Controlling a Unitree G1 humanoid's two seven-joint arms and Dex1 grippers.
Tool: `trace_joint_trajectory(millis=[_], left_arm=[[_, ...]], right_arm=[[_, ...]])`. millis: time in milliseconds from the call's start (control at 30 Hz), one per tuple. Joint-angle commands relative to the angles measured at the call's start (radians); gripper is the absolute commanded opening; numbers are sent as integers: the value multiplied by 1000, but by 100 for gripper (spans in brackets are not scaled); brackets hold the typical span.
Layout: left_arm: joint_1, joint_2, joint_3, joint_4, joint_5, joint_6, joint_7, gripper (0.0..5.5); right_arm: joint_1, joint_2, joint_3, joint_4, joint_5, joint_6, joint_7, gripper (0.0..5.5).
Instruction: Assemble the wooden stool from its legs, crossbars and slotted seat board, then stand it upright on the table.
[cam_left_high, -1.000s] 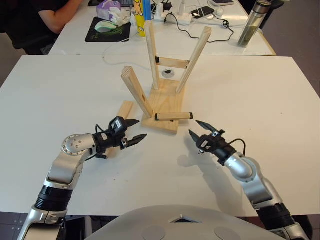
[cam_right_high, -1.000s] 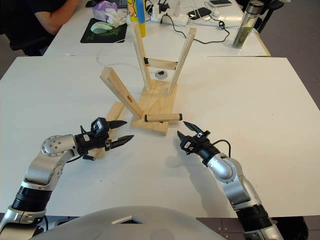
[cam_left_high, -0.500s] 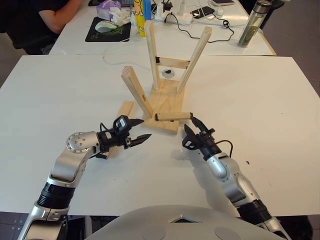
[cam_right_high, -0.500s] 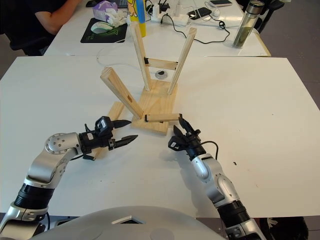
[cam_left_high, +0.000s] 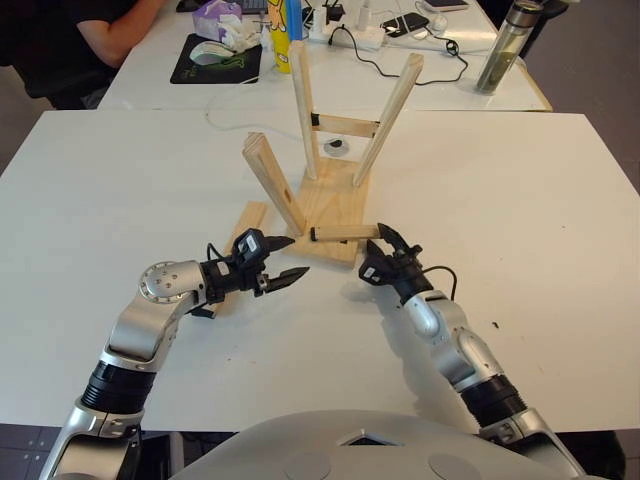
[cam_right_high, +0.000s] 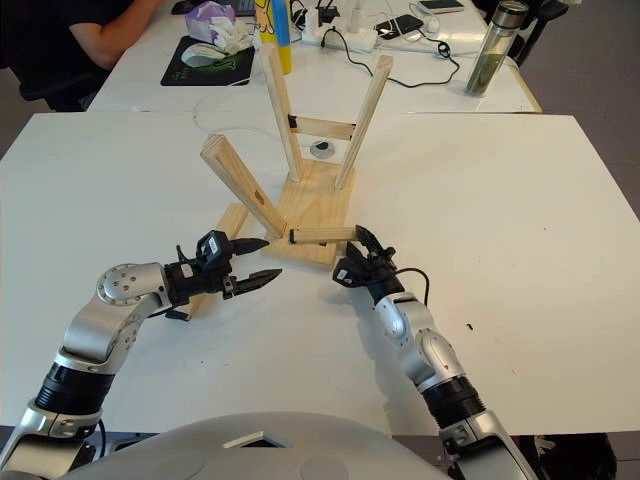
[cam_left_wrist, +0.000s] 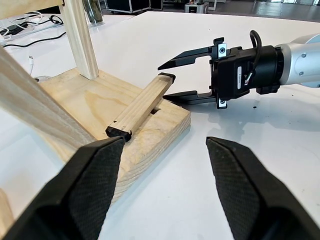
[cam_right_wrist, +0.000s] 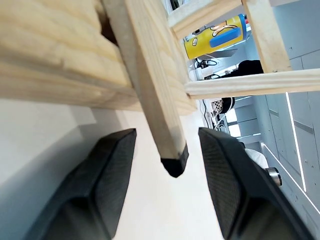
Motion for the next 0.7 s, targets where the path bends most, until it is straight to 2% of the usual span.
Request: trace_joint_trajectory(millis=[33,333,400,467,567,700], left_arm=[[-10,-5,-3,-1,0,9,9,307],[-5,-16,2,-5,1,8,28,307],[-2,-21,3,-7,2,7,36,307],[3,-25,6,-12,2,7,46,307],[23,-32,14,-26,2,8,74,307],[40,-42,25,-31,1,0,105,307]], right_arm=[[-19,-3,12,30,10,13,17,213],[-28,-20,10,0,27,19,56,85],[-35,-33,2,-44,50,41,127,64],[-40,-48,-21,-129,92,82,231,43],[-80,-79,-79,-262,225,194,459,43],[-227,-148,-187,-381,496,500,830,43]])
